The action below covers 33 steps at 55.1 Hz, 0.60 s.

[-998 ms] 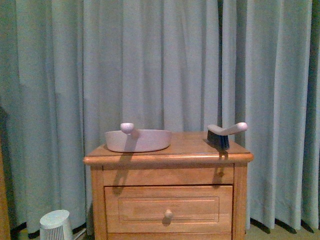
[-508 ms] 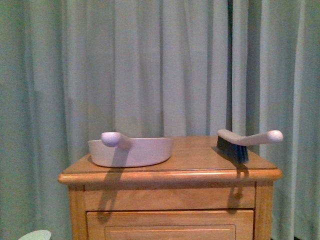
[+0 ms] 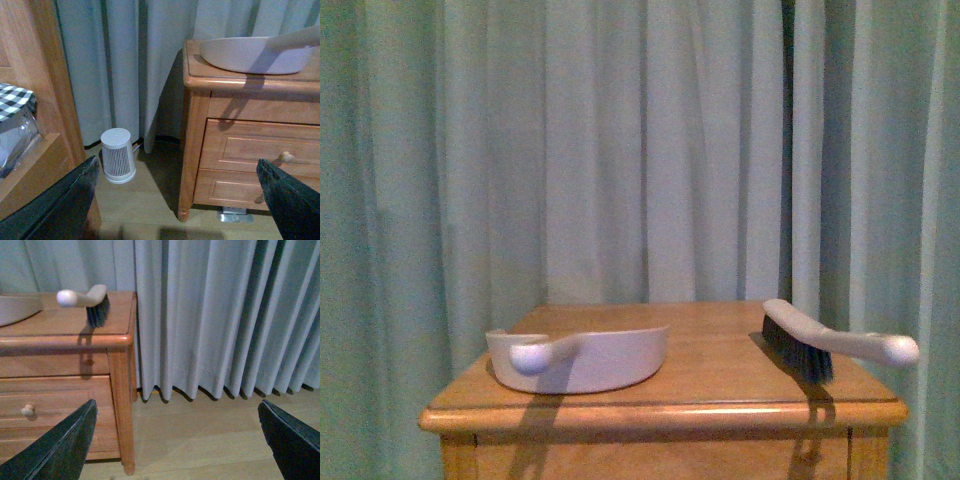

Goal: Clean up trash

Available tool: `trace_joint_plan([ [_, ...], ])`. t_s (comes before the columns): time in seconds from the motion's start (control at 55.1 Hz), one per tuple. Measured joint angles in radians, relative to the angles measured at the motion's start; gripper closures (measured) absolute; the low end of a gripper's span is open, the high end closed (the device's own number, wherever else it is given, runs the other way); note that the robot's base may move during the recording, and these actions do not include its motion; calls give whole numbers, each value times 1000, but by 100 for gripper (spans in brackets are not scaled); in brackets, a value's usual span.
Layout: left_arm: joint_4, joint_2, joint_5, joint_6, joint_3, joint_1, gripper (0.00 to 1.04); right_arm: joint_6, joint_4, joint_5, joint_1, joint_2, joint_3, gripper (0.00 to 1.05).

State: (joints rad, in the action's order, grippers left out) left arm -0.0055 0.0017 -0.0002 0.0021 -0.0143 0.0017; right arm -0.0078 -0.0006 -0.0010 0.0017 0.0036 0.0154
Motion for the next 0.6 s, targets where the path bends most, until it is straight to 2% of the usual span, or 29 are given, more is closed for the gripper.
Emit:
trace_joint_plan([
  [0.363, 0, 0, 0, 0, 0, 0, 8, 0, 0, 0, 0, 0, 0, 7],
  [0.399, -34, 18, -13, -23, -11, 0, 8, 0, 0, 0, 0, 0, 0, 7],
  [0.453, -150, 176, -25, -131, -90, 2, 8, 0, 0, 0, 0, 0, 0, 7],
  [0.599, -60, 558, -63, -128, -280, -80, 8, 0, 0, 0, 0, 0, 0, 7],
])
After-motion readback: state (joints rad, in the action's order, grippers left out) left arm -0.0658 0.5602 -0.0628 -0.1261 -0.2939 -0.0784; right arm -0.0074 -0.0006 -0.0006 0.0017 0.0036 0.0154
